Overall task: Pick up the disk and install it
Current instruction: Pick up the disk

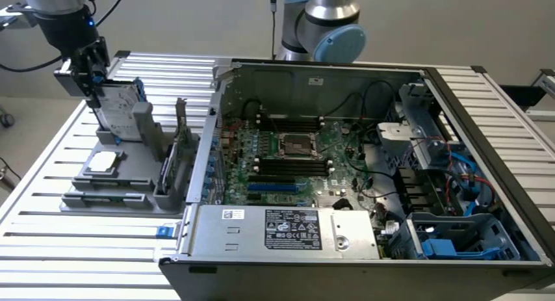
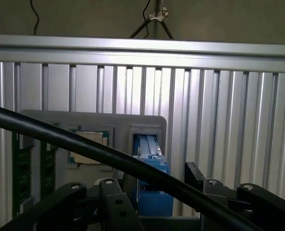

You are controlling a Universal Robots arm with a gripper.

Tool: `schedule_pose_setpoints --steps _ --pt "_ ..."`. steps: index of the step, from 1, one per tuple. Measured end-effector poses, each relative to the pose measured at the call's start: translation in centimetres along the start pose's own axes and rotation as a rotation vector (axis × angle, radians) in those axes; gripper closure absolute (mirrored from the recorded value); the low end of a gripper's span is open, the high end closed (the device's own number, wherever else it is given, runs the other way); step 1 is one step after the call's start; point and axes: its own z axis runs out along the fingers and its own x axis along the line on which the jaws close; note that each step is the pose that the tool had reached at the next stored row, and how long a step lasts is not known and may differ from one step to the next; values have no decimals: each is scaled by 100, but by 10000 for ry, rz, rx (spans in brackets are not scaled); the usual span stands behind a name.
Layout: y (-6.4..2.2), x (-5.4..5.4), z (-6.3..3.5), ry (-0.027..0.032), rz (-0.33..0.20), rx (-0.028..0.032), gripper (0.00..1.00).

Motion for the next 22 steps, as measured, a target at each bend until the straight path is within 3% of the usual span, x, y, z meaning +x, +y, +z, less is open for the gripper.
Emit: schedule_pose_setpoints --steps 6,22 --pt "-10 -3 6 1 2 36 40" --pt "-11 -19 18 2 2 47 40"
